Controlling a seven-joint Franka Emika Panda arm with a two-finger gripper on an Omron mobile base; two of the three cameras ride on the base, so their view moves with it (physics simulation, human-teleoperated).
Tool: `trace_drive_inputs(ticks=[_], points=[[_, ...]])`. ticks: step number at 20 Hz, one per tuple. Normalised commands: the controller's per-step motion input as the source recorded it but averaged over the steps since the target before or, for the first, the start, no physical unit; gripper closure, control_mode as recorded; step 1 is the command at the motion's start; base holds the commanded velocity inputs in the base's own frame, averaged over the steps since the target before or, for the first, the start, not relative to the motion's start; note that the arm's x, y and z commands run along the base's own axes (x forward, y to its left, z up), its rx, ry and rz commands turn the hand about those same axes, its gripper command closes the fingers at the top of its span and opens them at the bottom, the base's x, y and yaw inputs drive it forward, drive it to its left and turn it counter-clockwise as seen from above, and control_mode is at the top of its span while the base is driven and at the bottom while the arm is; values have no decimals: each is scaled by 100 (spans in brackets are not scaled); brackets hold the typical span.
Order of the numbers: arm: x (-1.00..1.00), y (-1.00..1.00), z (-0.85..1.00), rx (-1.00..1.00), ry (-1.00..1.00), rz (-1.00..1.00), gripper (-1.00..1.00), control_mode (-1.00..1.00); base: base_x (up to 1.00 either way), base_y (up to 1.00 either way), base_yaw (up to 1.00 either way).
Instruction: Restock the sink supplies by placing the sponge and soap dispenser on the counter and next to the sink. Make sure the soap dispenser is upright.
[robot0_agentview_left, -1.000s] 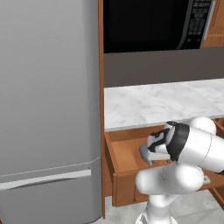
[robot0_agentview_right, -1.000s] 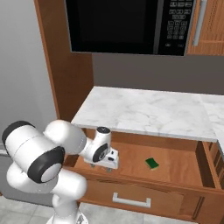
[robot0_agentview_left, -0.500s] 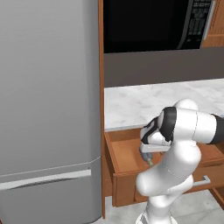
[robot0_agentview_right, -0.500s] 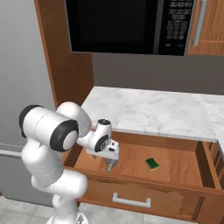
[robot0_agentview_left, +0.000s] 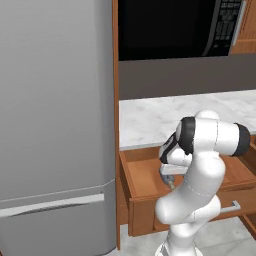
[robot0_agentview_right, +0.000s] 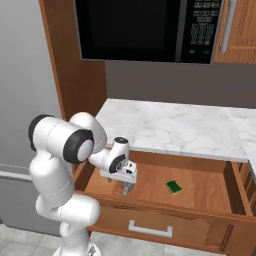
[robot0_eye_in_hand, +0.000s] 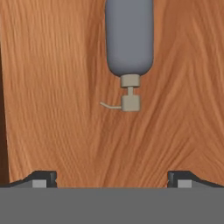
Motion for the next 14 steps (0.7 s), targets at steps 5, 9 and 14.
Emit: trace_drive_inputs(ticks=[5,9,14], points=[[1,0,-31,0,0,-1,-100,-100,0,0,0],[9,-1,-17,0,0,-2,-100,-100,0,0,0],[2,0,-22,0,0,0,-100,-100,0,0,0]])
